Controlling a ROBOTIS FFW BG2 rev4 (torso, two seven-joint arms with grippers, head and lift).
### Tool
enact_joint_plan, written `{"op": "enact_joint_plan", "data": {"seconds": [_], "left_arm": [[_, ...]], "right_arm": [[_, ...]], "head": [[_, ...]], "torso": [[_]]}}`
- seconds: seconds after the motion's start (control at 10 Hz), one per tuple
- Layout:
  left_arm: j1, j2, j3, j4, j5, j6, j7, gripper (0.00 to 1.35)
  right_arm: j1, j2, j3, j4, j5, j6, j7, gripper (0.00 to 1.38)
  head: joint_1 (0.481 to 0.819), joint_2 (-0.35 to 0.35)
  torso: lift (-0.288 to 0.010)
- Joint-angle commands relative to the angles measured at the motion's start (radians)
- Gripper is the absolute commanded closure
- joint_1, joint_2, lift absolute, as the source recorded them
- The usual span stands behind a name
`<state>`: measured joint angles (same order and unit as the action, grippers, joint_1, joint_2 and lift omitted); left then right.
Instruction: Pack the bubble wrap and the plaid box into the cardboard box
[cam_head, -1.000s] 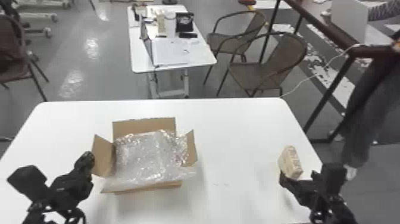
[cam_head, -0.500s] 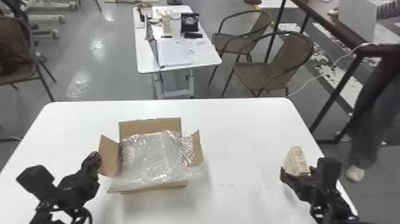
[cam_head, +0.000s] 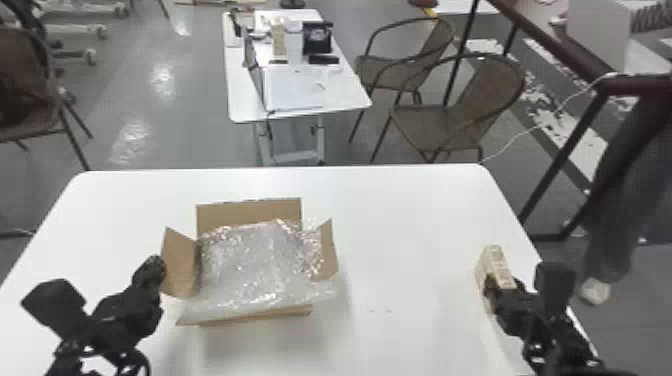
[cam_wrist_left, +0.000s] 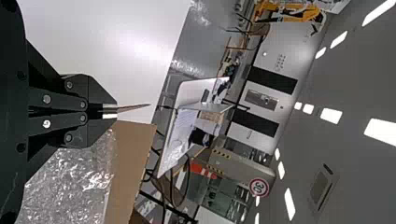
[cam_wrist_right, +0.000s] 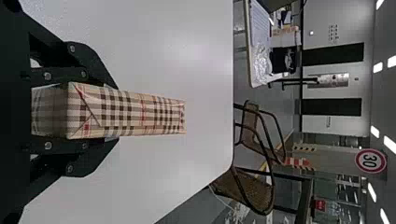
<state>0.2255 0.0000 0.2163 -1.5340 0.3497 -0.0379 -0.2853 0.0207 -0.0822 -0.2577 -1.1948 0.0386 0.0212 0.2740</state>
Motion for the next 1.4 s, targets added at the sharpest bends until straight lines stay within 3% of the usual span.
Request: {"op": "enact_joint_plan", "data": {"seconds": [0.0, 0.2, 0.4, 0.6, 0.7, 0.9, 1.1, 1.3], "left_arm": [[0.000, -0.003, -0.002, 0.000, -0.002, 0.000, -0.002, 1.20], [0.000, -0.003, -0.002, 0.000, -0.005, 0.000, 0.000, 1.20], [0.000, -0.003, -0.002, 0.000, -0.008, 0.000, -0.002, 1.20], [-0.003, -0.003, -0.003, 0.000, -0.014, 0.003, -0.002, 1.20], [-0.005, -0.003, -0.005, 0.000, -0.017, 0.006, -0.002, 1.20], [-0.015, -0.003, -0.011, 0.000, -0.029, 0.015, -0.002, 1.20], [-0.020, -0.003, -0.012, 0.002, -0.032, 0.018, -0.002, 1.20], [-0.022, -0.003, -0.014, 0.003, -0.037, 0.021, 0.000, 1.20]], "right_arm": [[0.008, 0.004, 0.000, -0.014, -0.017, -0.003, -0.002, 1.24], [0.053, 0.021, 0.000, -0.131, -0.094, 0.039, -0.013, 1.24], [0.084, 0.047, 0.015, -0.370, -0.141, 0.237, -0.021, 1.24], [0.036, 0.025, 0.104, -0.552, -0.275, 0.468, -0.019, 1.23], [-0.018, -0.011, 0.186, -0.595, -0.364, 0.554, -0.019, 1.23], [-0.143, -0.057, 0.344, -0.602, -0.508, 0.684, -0.009, 1.23], [-0.246, -0.059, 0.499, -0.486, -0.597, 0.706, 0.047, 1.23], [-0.312, -0.076, 0.581, -0.398, -0.681, 0.773, 0.083, 1.23]], "head": [[0.695, -0.055], [0.695, -0.054], [0.695, -0.047], [0.695, -0.009], [0.695, 0.010], [0.695, 0.112], [0.695, 0.197], [0.695, 0.289]], "torso": [[0.000], [0.000], [0.000], [0.000], [0.000], [0.000], [0.000], [0.000]]}}
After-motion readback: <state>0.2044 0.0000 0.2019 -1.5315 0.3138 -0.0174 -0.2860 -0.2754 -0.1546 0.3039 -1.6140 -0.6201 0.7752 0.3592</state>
